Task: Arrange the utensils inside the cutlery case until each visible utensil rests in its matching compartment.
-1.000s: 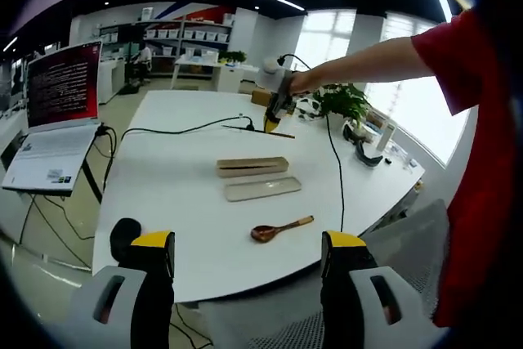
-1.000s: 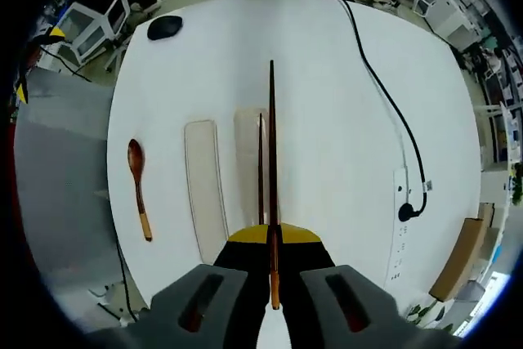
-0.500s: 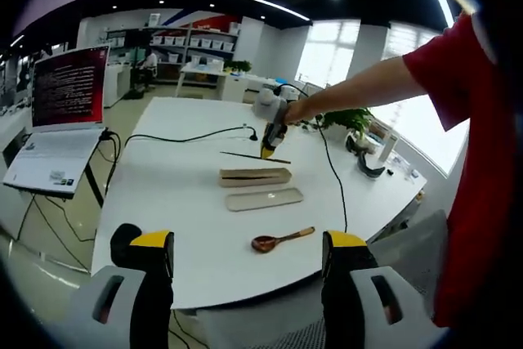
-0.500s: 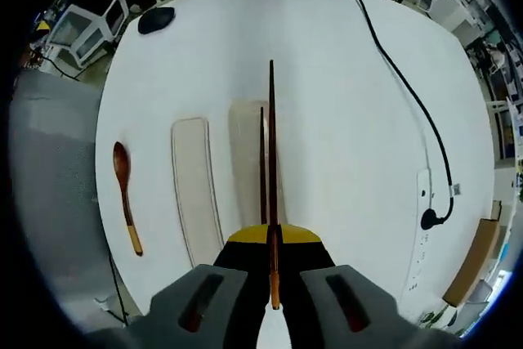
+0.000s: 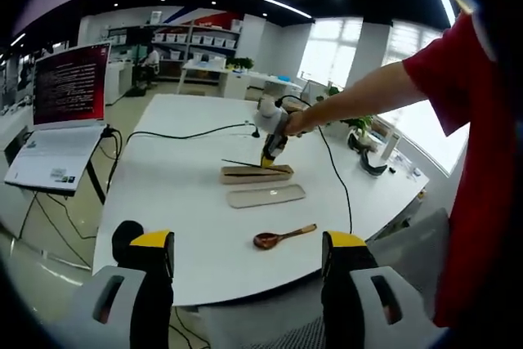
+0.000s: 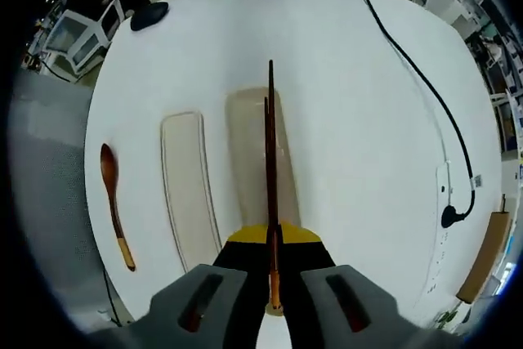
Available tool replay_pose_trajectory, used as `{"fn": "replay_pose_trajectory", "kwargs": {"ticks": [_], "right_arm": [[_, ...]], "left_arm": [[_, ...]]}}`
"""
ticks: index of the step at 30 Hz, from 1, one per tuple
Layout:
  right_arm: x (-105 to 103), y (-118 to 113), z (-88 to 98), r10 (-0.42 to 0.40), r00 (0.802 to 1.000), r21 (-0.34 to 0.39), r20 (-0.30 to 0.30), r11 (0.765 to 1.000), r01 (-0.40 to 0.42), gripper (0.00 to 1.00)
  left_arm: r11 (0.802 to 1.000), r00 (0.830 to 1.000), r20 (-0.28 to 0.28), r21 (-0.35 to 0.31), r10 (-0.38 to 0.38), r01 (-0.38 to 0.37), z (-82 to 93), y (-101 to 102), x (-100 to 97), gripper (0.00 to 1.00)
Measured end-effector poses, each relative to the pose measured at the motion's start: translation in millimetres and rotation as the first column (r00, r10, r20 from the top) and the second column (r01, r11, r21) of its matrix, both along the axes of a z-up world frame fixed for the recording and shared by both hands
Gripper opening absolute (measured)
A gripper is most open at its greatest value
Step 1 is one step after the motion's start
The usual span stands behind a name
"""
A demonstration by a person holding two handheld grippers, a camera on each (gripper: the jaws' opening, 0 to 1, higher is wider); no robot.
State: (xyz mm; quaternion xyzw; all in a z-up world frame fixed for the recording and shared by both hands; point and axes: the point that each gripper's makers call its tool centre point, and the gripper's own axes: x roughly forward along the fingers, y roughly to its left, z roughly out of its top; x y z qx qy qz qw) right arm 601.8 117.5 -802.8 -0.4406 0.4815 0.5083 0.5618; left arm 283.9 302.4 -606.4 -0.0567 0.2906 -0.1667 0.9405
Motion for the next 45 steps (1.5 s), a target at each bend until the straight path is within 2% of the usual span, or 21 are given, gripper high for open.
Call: {"fn": "replay_pose_trajectory", "kwargs": {"ticks": [3,4,9,15,25,35,45], "right_arm": [[2.0,-0.7,-8.7,-0.024,1.0,0.003,-0.002,1.0,0.024,0.0],[0.1,-0.5,-4.7,-0.026,1.0,0.004,-0.002,1.0,0.026,0.0],[-5.2,-2.9,-10.4,-0.014,1.0,-0.011,-0.006,1.0,0.014,0.0],[-14.0,-3.0,-8.9,-0.016,1.0,-0.019,0.001,1.0,0.017,0.0],[-7.5,-5.3,-18.5,-0.036,0.999,-0.023,0.002,0.999,0.036,0.0],[-12.4,-9.2,-21.6,-0.004,1.0,-0.044,0.0,0.999,0.004,0.0],[-10.0,-8.9,-19.1,-0.054,0.999,-0.036,0.001,0.998,0.054,0.02]], "left_arm": [[1.0,1.0,-0.005,0.004,-0.003,0.003,-1.8,0.1,-1.3,0.75],[1.0,1.0,-0.005,0.001,-0.001,0.001,-2.4,-0.1,-1.1,0.75],[1.0,1.0,-0.008,0.006,-0.006,0.006,-4.7,-2.6,0.7,0.74],[1.0,1.0,-0.02,0.003,-0.021,0.021,-6.4,-3.4,0.7,0.75],[1.0,1.0,-0.021,0.006,-0.013,0.014,-7.1,-0.8,1.9,0.75],[1.0,1.0,-0.021,0.004,-0.018,0.018,-7.8,-5.3,2.0,0.74],[1.0,1.0,-0.025,0.013,-0.017,0.017,-8.3,-3.3,1.0,0.74]]}}
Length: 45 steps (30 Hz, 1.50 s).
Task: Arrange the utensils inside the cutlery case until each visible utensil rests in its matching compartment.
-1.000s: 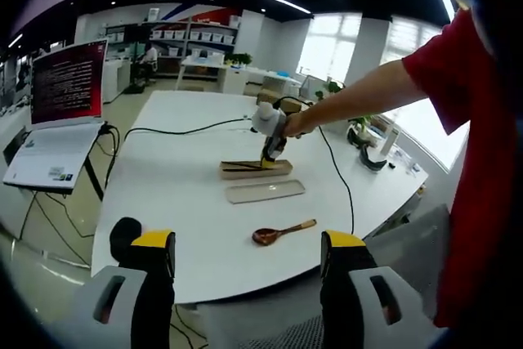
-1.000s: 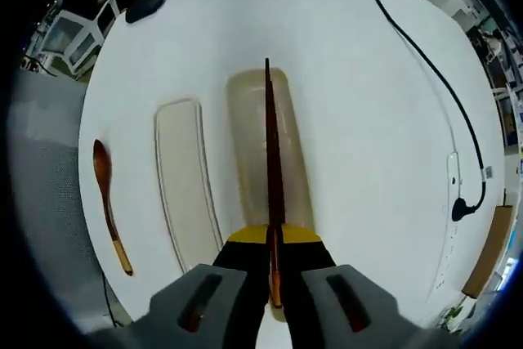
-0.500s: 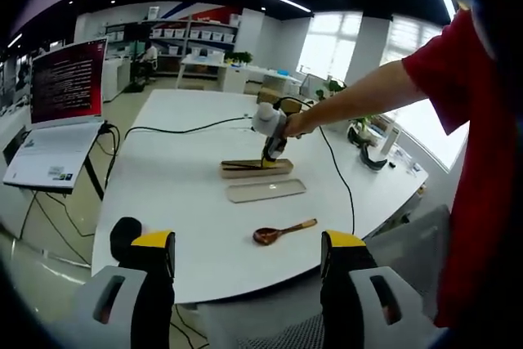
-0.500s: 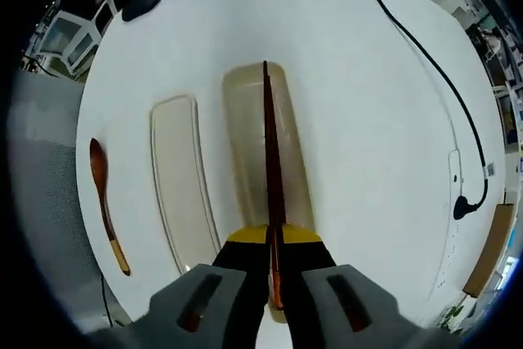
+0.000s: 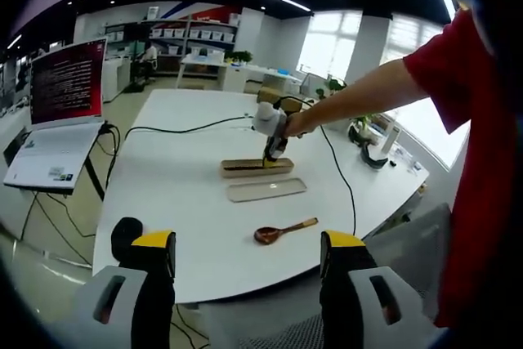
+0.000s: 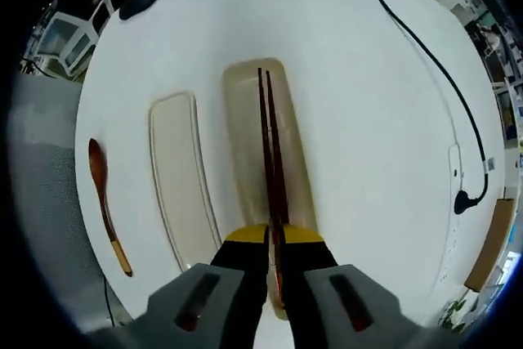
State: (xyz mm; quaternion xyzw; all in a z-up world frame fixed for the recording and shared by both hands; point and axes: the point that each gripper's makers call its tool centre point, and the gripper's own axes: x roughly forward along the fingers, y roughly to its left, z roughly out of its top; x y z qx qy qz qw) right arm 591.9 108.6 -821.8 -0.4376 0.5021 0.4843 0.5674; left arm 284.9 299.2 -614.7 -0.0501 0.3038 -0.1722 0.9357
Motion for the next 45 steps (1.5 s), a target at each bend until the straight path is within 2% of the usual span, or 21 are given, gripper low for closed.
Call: {"fn": "replay_pose_trajectory", "kwargs": {"ticks": [3,8,10,19,21,25,28,29,32,38,42,45], "right_arm": [[-1.0,-1.4,1.9,-0.001,1.0,-0.003,-0.004,1.0,0.001,0.02],[-1.3,-3.7,18.3,-0.027,1.0,0.017,0.01,1.0,0.027,0.02],[-0.2,-4.8,16.2,-0.039,0.999,0.024,0.016,0.999,0.039,0.01],[-7.4,-20.1,49.3,-0.071,0.997,0.047,0.039,0.997,0.069,0.01],[-6.0,-21.3,55.1,-0.082,0.995,0.064,0.049,0.995,0.079,0.02],[-12.4,-23.2,64.4,-0.104,0.994,0.09,0.036,0.991,0.1,0.06],[-20.9,-24.1,79.4,-0.09,0.994,0.115,0.06,0.99,0.083,0.06],[-22.2,-25.2,83.4,-0.087,0.994,0.124,0.062,0.989,0.079,0.06],[-29.6,-24.5,96.4,-0.074,0.995,0.137,0.06,0.988,0.065,0.08],[-42.1,-16.1,128.6,-0.018,0.994,0.179,0.108,0.984,-0.001,0.12],[-52.9,-13.5,137.6,-0.038,0.992,0.209,0.12,0.978,0.012,0.09],[-66.0,-14.7,136.8,-0.011,0.992,0.212,0.125,0.977,-0.016,0.08]], "left_arm": [[1.0,1.0,0.007,-0.004,-0.001,0.001,2.0,-0.9,0.4,0.74],[1.0,1.0,0.012,-0.002,-0.009,0.009,4.6,-3.2,0.2,0.74],[1.0,1.0,0.019,-0.001,-0.011,0.011,7.1,-3.3,0.2,0.74],[1.0,0.998,0.055,0.01,-0.015,0.014,21.9,-4.1,-3.4,0.74],[1.0,0.998,0.056,0.002,-0.012,0.012,22.3,-6.5,-5.9,0.74],[1.0,1.0,0.019,0.0,-0.022,0.022,18.3,-13.3,-14.5,0.72],[0.999,1.0,0.017,-0.03,-0.019,0.02,23.1,-18.5,-19.7,0.74],[0.999,0.999,0.037,-0.027,-0.026,0.027,28.0,-20.9,-20.9,0.74],[0.999,0.998,0.04,-0.009,-0.038,0.038,31.4,-23.1,-23.7,0.74],[0.998,0.996,0.065,0.021,-0.062,0.061,41.3,-28.7,-29.5,0.74],[0.993,0.992,0.065,0.058,-0.104,0.1,42.7,-35.2,-36.1,0.74],[0.991,0.99,0.073,0.071,-0.117,0.112,44.9,-36.7,-39.5,0.74]]}}
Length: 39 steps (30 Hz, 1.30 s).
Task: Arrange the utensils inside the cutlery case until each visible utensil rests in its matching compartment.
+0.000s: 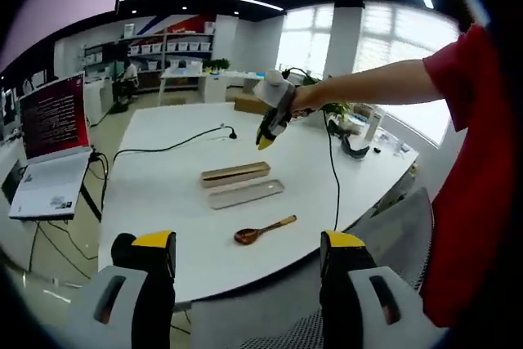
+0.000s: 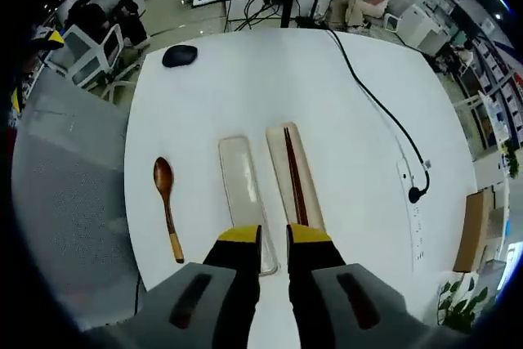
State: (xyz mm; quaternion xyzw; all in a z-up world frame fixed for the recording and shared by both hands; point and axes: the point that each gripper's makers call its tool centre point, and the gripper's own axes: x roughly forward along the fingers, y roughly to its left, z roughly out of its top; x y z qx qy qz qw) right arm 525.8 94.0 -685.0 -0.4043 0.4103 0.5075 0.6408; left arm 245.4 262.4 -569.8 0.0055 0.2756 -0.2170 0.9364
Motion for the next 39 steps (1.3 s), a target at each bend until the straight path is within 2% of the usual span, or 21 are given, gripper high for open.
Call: {"fn": "replay_pose_trajectory", "kwargs": {"ticks": [3,5,9,10,11,12,14,20,25,29,33,35,39], "right_arm": [[-14.1,0.7,2.6,0.005,1.0,0.009,-0.002,1.0,-0.005,0.04],[-23.8,1.7,3.7,0.009,1.0,0.009,-0.009,1.0,-0.009,0.06],[-32.3,3.9,9.2,0.017,1.0,0.022,0.022,1.0,-0.018,0.08],[-34.4,4.3,10.5,0.021,0.999,0.023,0.032,0.999,-0.022,0.08],[-32.7,4.7,11.9,0.02,0.998,0.026,0.055,0.999,-0.022,0.08],[-31.0,5.5,13.6,0.019,0.996,0.031,0.082,0.999,-0.022,0.07],[-31.5,7.1,15.9,0.017,0.993,0.047,0.117,0.999,-0.022,0.04],[-41.0,5.0,15.6,0.03,0.99,0.048,0.135,0.998,-0.037,0.06],[-50.4,6.0,12.7,0.0,0.994,0.086,0.106,0.996,-0.01,0.08],[-59.9,5.6,-1.3,-0.003,0.996,0.09,0.091,0.996,-0.005,0.09],[-67.3,5.3,-16.6,0.001,0.998,0.096,0.069,0.995,-0.007,0.11],[-71.2,6.0,-19.3,0.002,0.998,0.106,0.065,0.994,-0.009,0.11],[-76.6,8.2,-24.2,-0.001,0.999,0.122,0.052,0.992,-0.005,0.16]], "left_arm": [[1.0,1.0,0.002,-0.001,-0.002,0.002,0.2,0.8,-0.9,0.74],[1.0,1.0,0.004,-0.001,0.0,0.0,0.2,1.4,-1.2,0.74],[1.0,1.0,0.011,-0.008,-0.005,0.005,2.9,0.3,-2.0,0.74],[1.0,1.0,0.022,-0.012,-0.009,0.009,6.3,-0.7,-2.3,0.74],[0.999,0.997,0.08,-0.029,-0.02,0.022,17.4,-4.6,0.9,0.74],[0.998,0.994,0.105,-0.049,-0.024,0.029,24.1,-7.3,1.3,0.74],[0.998,0.994,0.105,-0.059,-0.021,0.027,28.3,-7.3,0.9,0.73],[0.999,0.994,0.107,-0.029,-0.017,0.02,27.2,-4.9,4.0,0.73],[1.0,0.995,0.094,-0.018,-0.021,0.023,23.5,-2.4,2.3,0.73],[1.0,0.996,0.083,-0.013,-0.021,0.023,20.9,1.2,2.1,0.73],[0.999,0.997,0.077,-0.038,-0.013,0.016,21.0,5.2,3.2,0.74],[0.998,0.997,0.079,-0.062,-0.005,0.01,22.1,5.2,4.7,0.77],[0.998,0.996,0.084,-0.059,-0.016,0.021,22.1,1.7,5.0,0.78]]}}
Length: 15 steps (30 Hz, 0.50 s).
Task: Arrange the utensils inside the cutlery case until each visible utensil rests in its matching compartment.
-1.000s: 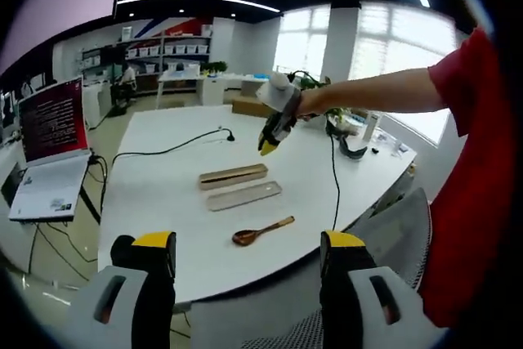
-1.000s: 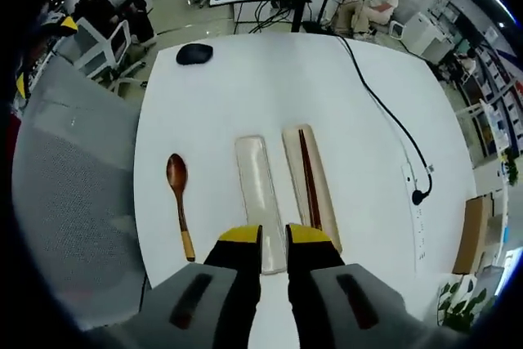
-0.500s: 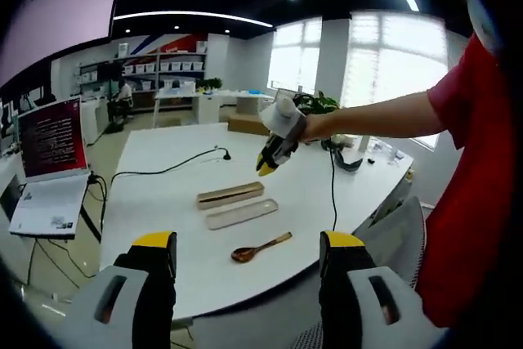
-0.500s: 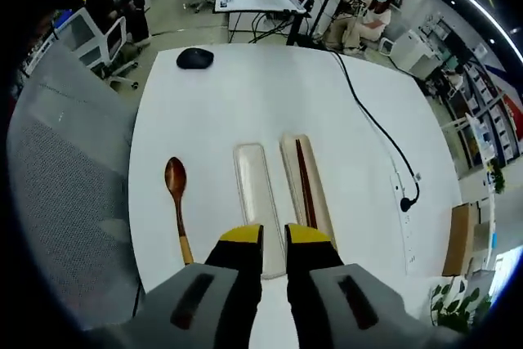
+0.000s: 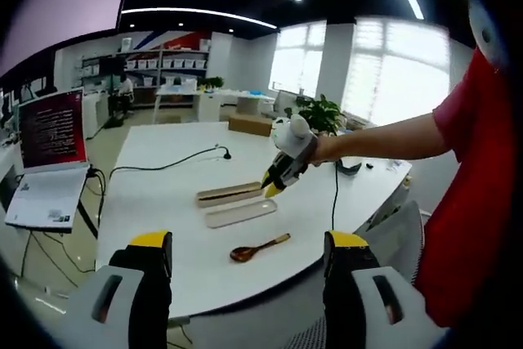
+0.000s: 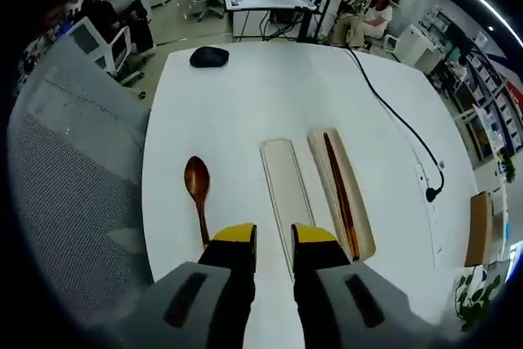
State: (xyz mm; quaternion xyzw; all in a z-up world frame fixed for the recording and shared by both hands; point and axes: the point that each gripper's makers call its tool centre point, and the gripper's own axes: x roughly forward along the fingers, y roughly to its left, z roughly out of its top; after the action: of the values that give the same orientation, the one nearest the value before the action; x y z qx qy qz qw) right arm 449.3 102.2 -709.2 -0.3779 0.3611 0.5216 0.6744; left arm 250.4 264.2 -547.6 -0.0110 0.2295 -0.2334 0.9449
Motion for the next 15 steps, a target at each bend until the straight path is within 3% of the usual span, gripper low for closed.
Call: {"fn": "replay_pose_trajectory", "kwargs": {"ticks": [4,7,15], "right_arm": [[-5.2,2.5,-7.9,-0.008,1.0,0.017,-0.003,1.0,0.008,0.2],[-9.8,7.6,-15.8,-0.009,0.999,0.044,0.036,0.999,0.008,0.18],[-25.5,9.3,-37.4,-0.009,1.0,0.035,0.013,0.999,0.009,0.24]], "left_arm": [[1.0,1.0,-0.007,0.016,0.0,0.0,-4.5,1.2,0.2,0.77],[1.0,1.0,-0.009,0.021,0.008,-0.008,-7.0,5.7,0.9,0.77],[0.998,0.999,-0.003,0.026,0.052,-0.052,-3.3,27.1,8.3,0.76]]}}
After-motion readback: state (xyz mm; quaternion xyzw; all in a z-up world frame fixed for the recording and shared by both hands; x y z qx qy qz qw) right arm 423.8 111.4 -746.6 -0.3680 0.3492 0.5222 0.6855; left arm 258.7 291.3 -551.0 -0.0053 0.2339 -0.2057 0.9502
